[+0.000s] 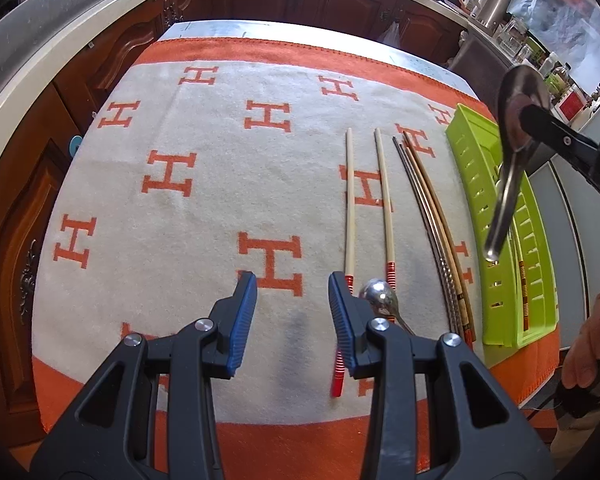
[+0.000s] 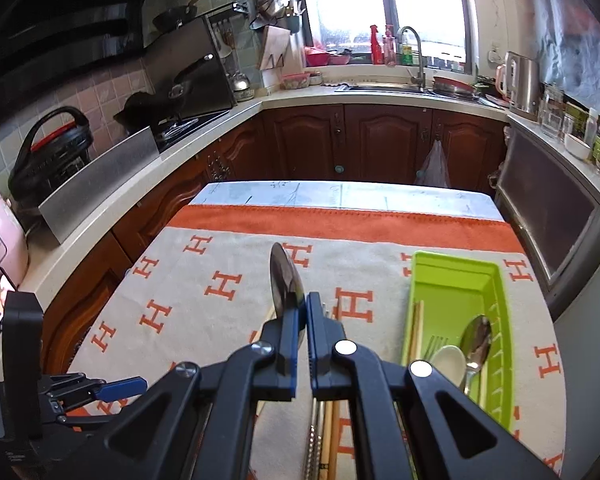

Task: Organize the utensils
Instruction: 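Carry the steel spoon into the green tray and open the right tool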

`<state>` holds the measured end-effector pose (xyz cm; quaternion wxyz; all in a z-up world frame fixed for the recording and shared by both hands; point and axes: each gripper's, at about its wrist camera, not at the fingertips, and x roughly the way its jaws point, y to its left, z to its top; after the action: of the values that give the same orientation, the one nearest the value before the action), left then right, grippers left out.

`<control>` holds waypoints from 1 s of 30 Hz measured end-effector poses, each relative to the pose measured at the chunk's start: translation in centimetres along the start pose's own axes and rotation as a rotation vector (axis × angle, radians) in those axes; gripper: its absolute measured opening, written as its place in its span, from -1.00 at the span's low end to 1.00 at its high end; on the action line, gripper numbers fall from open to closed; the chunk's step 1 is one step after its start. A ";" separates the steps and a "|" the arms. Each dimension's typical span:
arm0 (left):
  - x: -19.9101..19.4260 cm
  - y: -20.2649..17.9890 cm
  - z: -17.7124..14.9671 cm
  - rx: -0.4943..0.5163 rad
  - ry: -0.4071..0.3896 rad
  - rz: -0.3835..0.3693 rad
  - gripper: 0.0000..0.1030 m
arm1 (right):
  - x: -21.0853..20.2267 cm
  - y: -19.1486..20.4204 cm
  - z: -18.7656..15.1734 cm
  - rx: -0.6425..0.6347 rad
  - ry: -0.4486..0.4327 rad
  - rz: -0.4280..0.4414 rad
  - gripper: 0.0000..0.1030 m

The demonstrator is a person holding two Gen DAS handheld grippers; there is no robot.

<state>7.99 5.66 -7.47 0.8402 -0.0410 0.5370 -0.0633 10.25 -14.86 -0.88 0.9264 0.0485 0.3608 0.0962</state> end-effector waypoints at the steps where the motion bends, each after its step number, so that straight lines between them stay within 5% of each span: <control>1: -0.1 -0.2 0.0 0.003 -0.002 0.000 -0.34 | -0.3 -0.7 -0.1 0.013 0.005 -0.008 -0.94; 20: 2.3 -3.1 0.8 0.053 0.051 0.049 -0.34 | 1.0 -11.6 -3.9 0.090 0.204 -0.300 -0.93; 30: 3.9 -2.9 1.3 0.046 0.075 0.080 -0.34 | 3.3 -12.4 -4.7 0.093 0.269 -0.266 -0.91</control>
<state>10.55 2.20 -10.01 0.8220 0.0023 0.5678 -0.0437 11.20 -26.20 -8.49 0.8711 0.0299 0.4887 -0.0384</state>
